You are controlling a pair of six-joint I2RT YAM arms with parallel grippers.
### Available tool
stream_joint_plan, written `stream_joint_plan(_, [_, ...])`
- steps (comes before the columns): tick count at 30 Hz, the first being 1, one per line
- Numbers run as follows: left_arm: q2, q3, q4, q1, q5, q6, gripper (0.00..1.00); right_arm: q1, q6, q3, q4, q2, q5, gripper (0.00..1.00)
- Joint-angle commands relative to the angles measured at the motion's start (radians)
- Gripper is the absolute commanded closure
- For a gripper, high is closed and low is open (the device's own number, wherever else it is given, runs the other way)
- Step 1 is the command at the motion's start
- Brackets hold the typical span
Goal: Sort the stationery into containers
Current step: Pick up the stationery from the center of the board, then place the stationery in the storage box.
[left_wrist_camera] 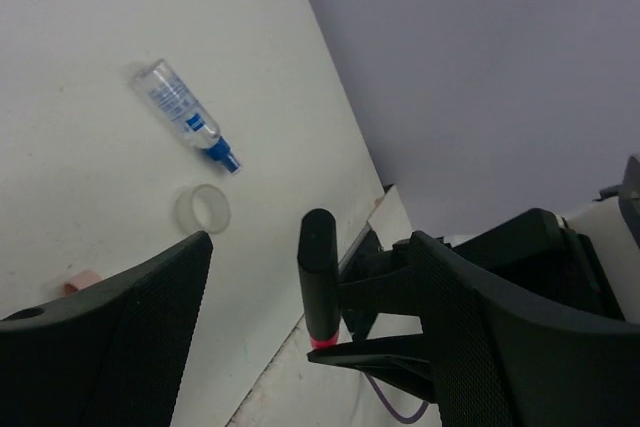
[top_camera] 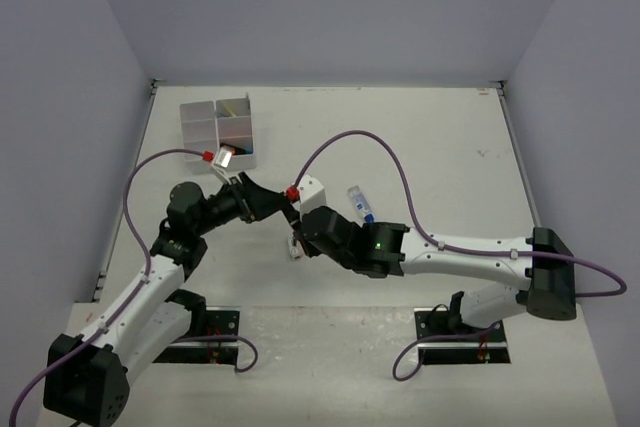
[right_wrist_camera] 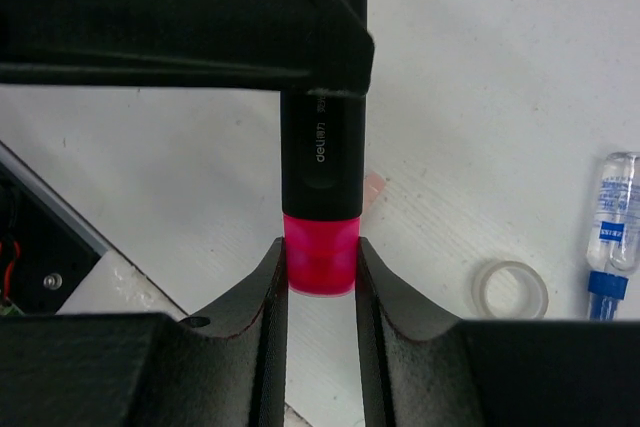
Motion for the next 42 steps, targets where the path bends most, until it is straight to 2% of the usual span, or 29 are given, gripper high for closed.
stream_joint_plan(1, [0.002,-0.001,0.127,-0.015,0.095,-0.026,0.25,-0.002,-0.002,0.018,0.062,-0.014,0.082,1.00])
stream_joint_plan(4, [0.021,0.003,0.113,-0.041,0.081,-0.002,0.70,-0.002,0.001,0.031,0.053,-0.008,0.100,1.00])
stream_joint_plan(5, [0.031,0.007,0.106,-0.046,0.080,0.003,0.75,-0.002,0.001,0.036,0.052,-0.008,0.104,1.00])
stream_joint_plan(8, [0.061,0.055,0.035,-0.048,0.019,0.074,1.00,-0.002,-0.008,0.038,0.053,-0.008,0.109,1.00])
stream_joint_plan(9, [0.062,0.076,-0.003,-0.048,-0.013,0.100,1.00,-0.002,-0.008,0.036,0.053,-0.007,0.112,1.00])
stream_joint_plan(10, [0.070,0.106,-0.055,-0.048,-0.055,0.130,1.00,-0.004,-0.008,0.031,0.053,-0.009,0.116,0.93])
stream_joint_plan(12, [0.082,0.228,-0.246,-0.048,-0.234,0.209,1.00,-0.020,0.023,0.006,0.051,-0.020,0.141,0.04])
stream_joint_plan(13, [0.089,0.261,-0.354,-0.048,-0.407,0.258,1.00,-0.037,0.037,-0.017,0.043,-0.027,0.143,0.02])
stream_joint_plan(14, [0.098,0.297,-0.396,-0.048,-0.547,0.280,1.00,-0.053,0.054,-0.046,0.038,-0.043,0.146,0.01])
stream_joint_plan(17, [0.149,0.396,-0.431,-0.044,-0.955,0.302,1.00,-0.093,0.129,-0.153,0.035,-0.121,0.158,0.01])
stream_joint_plan(21, [0.281,0.425,-0.317,-0.038,-1.262,0.272,1.00,-0.131,0.173,-0.249,0.035,-0.228,0.165,0.01])
stream_joint_plan(23, [0.393,0.427,-0.159,-0.032,-1.372,0.254,1.00,-0.133,0.171,-0.283,0.035,-0.278,0.165,0.01])
stream_joint_plan(27, [0.531,0.475,-0.052,-0.020,-1.493,0.240,1.00,-0.135,0.178,-0.340,0.035,-0.356,0.146,0.01])
stream_joint_plan(31, [0.665,0.534,0.020,-0.012,-1.536,0.259,1.00,-0.137,0.190,-0.389,0.035,-0.415,0.119,0.01])
stream_joint_plan(36, [0.776,0.579,0.083,0.004,-1.503,0.279,1.00,-0.138,0.190,-0.406,0.026,-0.435,0.086,0.01])
stream_joint_plan(42, [0.813,0.575,0.093,0.006,-1.459,0.253,1.00,-0.137,0.185,-0.397,0.023,-0.413,0.090,0.01])
